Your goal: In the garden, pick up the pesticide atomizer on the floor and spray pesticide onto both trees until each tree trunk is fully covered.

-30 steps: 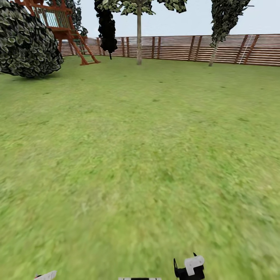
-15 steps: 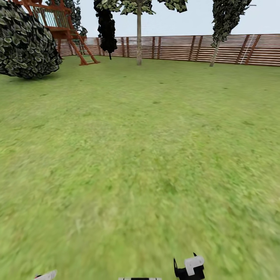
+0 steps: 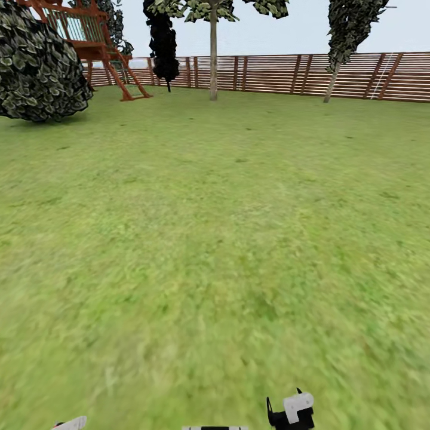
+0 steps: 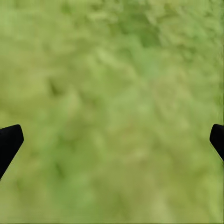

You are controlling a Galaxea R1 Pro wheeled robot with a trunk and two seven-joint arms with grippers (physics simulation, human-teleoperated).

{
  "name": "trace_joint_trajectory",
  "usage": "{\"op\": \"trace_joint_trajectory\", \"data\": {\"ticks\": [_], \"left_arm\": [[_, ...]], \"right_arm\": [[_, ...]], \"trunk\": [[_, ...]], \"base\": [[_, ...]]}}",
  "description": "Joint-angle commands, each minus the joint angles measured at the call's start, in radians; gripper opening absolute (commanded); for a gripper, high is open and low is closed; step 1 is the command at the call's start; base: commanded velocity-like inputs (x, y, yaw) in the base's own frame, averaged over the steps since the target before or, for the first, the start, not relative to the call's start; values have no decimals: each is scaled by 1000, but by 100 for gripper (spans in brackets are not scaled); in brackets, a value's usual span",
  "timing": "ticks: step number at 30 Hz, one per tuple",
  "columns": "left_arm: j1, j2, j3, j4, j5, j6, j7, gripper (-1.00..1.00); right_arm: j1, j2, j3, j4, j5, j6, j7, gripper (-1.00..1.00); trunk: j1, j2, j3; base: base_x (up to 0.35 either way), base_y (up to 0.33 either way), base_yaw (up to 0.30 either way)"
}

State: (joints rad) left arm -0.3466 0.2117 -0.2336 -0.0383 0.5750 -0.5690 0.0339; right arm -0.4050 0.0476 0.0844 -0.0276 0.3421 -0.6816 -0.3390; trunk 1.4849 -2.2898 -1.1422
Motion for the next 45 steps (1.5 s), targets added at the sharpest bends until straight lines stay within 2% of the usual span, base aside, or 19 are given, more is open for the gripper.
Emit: {"op": "trace_joint_trajectory", "data": {"ticks": [1,45], "left_arm": [[0,0,0,0,0,0,0,-100],[0,-1,0,0,0,-1,0,-100]], "right_arm": [[0,0,0,0,0,0,0,100],[0,0,0,0,0,0,0,100]], "trunk": [[0,0,0],[0,0,0]], "base": [[344,0,0],[344,0,0]]}}
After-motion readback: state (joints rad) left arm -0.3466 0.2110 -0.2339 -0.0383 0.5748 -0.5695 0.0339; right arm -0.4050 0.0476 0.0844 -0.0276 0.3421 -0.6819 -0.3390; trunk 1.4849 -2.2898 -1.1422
